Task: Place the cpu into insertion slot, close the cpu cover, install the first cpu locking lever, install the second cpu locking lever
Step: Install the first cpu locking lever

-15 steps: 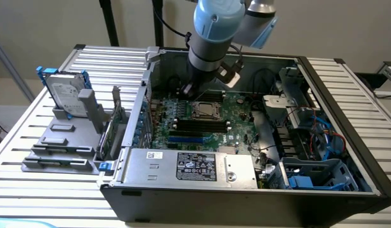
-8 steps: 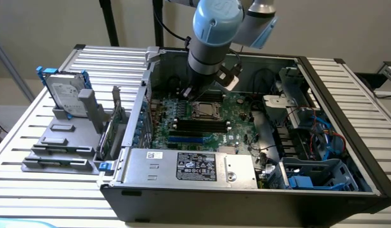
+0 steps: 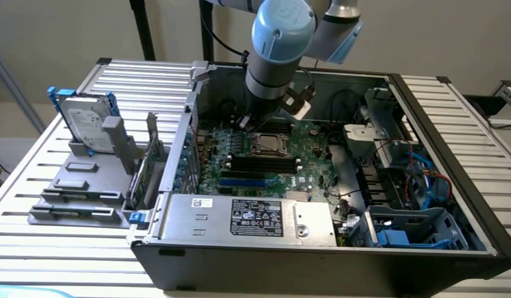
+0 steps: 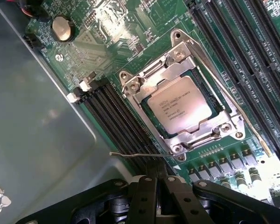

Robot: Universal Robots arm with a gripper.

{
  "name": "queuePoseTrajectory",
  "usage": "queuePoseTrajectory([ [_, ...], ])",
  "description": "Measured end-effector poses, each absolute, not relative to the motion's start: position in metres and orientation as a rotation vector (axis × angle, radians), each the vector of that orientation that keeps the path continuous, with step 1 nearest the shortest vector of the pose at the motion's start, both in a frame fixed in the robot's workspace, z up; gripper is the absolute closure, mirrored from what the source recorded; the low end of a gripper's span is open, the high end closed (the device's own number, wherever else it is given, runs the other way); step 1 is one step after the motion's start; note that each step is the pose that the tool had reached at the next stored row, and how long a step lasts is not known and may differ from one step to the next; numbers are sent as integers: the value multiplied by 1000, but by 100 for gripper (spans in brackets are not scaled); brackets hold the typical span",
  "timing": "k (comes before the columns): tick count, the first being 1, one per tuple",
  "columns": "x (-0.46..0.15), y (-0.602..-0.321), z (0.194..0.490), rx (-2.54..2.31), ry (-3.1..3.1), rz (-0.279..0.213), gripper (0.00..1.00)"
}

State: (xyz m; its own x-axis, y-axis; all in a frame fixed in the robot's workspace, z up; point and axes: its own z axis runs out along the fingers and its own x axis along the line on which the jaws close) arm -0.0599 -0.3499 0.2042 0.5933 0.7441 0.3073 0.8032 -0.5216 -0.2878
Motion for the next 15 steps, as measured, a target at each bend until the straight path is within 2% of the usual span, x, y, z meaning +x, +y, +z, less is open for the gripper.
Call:
queuePoseTrajectory([
  [15,-51,-349,201,-2442,-1247,-184,89],
])
